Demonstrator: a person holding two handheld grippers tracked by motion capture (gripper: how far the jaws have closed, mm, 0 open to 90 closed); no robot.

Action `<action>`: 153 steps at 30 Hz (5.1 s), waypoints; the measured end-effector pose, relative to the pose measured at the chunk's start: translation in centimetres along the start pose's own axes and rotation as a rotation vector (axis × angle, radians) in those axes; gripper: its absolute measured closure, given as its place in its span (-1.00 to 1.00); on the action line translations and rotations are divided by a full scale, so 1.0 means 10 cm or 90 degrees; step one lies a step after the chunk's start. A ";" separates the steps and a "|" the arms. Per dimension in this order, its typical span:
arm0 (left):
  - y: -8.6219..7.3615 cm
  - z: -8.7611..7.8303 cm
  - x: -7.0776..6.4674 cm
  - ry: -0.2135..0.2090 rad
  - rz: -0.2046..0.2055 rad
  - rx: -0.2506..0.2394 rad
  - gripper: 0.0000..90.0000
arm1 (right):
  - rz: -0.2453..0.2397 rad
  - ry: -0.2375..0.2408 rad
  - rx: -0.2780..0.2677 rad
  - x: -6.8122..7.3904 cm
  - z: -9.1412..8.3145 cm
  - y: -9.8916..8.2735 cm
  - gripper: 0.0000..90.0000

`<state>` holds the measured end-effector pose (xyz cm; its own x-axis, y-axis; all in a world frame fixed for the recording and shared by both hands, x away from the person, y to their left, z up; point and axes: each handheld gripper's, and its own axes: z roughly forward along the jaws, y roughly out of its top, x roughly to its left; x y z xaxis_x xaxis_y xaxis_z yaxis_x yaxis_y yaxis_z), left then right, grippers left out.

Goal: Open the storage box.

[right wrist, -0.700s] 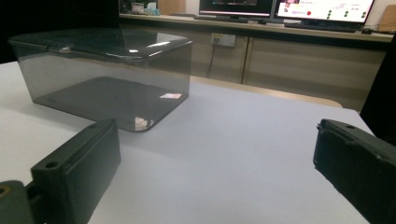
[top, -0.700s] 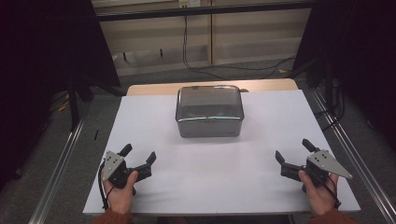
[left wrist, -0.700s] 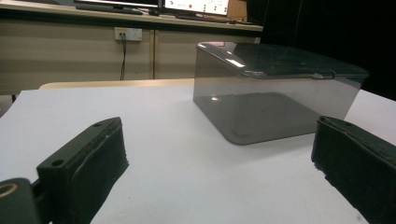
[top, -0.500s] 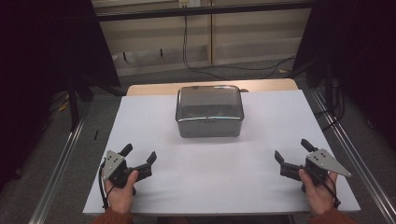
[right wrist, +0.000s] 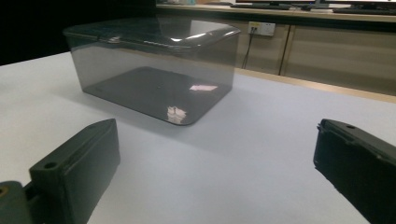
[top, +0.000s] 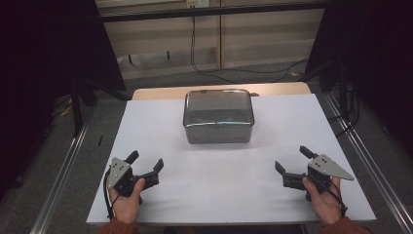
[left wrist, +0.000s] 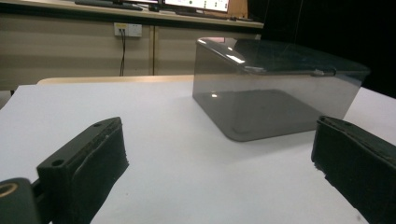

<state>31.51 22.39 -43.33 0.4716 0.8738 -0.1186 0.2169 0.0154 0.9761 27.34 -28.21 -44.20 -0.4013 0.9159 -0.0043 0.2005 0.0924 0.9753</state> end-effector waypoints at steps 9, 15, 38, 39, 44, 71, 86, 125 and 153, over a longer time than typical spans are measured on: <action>0.01 0.05 -0.04 -0.010 0.002 -0.002 -0.93 | -0.005 0.033 0.009 0.13 0.15 0.03 -0.99; -0.01 0.04 -0.04 -0.010 -0.002 -0.001 -0.93 | -0.010 0.049 0.006 0.26 0.31 0.06 -0.99; -0.02 0.06 -0.04 -0.015 -0.002 0.009 -0.93 | -0.018 0.064 -0.021 0.50 0.68 0.31 -0.98; -0.02 0.05 -0.04 -0.015 -0.001 0.010 -0.93 | -0.018 0.071 -0.023 0.51 0.70 0.32 -0.99; -0.02 0.05 -0.03 -0.013 -0.002 0.011 -0.93 | -0.032 0.073 -0.029 0.56 0.79 0.39 -0.99; -0.01 0.05 -0.02 -0.006 0.027 0.028 -0.93 | -0.325 0.026 -0.055 0.82 1.23 0.65 -0.81; 0.00 0.04 -0.01 -0.007 0.025 0.023 -0.93 | -0.483 -0.008 -0.027 0.94 1.34 0.57 -0.62; -0.01 0.05 -0.03 -0.017 0.034 0.031 -0.93 | -0.840 -0.064 0.037 1.28 1.56 0.44 0.28; 0.02 0.07 -0.09 -0.051 0.056 0.024 -0.88 | -0.849 -0.066 0.035 1.28 1.57 0.46 0.75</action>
<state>31.73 21.24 -43.11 0.5573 0.8289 -0.0488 0.2026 -0.0788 0.9761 37.18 -9.90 -43.26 -0.2485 0.1397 -0.9585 -0.2514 0.9463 0.2031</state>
